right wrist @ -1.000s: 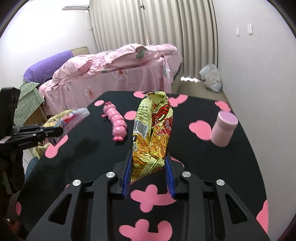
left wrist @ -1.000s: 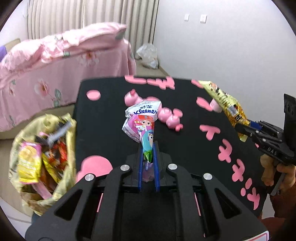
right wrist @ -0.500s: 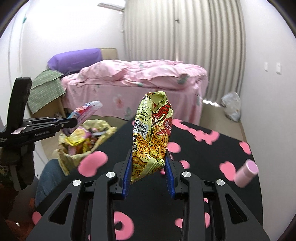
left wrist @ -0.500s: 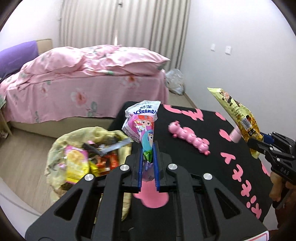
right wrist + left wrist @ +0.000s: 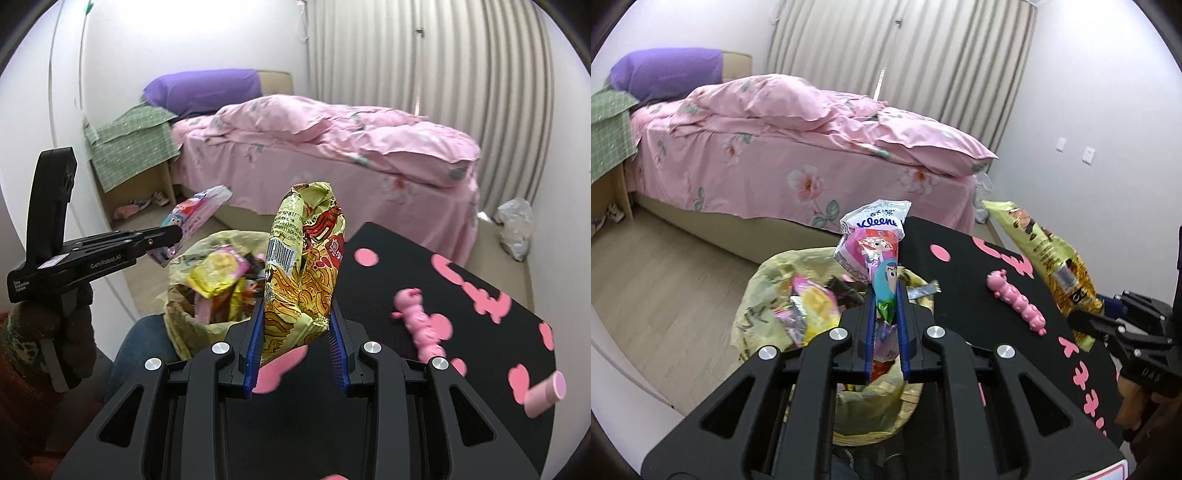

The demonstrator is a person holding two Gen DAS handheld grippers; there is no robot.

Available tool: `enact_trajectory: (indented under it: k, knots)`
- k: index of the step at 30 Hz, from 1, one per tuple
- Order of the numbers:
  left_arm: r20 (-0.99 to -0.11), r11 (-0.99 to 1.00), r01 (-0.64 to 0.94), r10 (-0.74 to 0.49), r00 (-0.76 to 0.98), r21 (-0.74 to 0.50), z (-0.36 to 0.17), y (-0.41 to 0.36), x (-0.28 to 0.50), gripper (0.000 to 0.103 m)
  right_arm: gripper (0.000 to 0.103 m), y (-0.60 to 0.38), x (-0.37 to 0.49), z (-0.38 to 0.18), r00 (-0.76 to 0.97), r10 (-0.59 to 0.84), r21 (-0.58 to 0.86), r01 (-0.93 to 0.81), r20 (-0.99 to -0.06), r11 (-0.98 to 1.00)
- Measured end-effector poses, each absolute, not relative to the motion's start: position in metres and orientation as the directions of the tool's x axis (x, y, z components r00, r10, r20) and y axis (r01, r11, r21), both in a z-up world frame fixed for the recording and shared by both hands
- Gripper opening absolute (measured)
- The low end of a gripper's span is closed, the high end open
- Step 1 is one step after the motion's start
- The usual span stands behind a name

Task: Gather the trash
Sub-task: 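Carry the noodle packet and Kleenex packet over the yellow trash bag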

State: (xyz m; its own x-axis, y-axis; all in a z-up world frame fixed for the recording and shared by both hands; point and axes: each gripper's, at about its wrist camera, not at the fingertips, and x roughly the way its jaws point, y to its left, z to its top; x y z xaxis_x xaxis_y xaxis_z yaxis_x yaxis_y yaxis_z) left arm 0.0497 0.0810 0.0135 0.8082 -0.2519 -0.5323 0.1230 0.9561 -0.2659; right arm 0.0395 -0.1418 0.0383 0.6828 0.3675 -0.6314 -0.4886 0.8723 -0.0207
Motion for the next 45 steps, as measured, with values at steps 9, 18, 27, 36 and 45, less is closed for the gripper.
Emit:
enact_trajectory:
  k: [9,18,27,36,45]
  knots:
    - [-0.553,0.946,0.026,-0.211,0.806,-0.324,-0.009,0.110,0.058,0.009,0.030,-0.099,0.090,0.008,0.568,0.426,0.065,-0.546,-0.705,0.835]
    - [-0.645,0.946,-0.051,-0.178,0.743,-0.320,-0.055,0.116,0.089,0.009,0.030,-0.052,0.175,-0.072,0.354,0.412,0.160,-0.564,-0.840,0.810]
    - [-0.695,0.934,-0.076,-0.203,0.690,-0.348,-0.091,0.112,0.125,0.009,0.030,-0.029,0.205,-0.095,0.287,0.402,0.155,-0.614,-0.870,0.774]
    - [-0.713,0.923,-0.101,-0.213,0.668,-0.370,-0.097,0.114,0.130,0.009,0.030,-0.042,0.193,-0.091,0.258,0.465,0.214,-0.636,-0.847,0.741]
    - [-0.714,0.925,-0.103,-0.209,0.668,-0.366,-0.090,0.117,0.119,0.009,0.030,-0.036,0.189,-0.088,0.293,0.491,0.208,-0.647,-0.820,0.734]
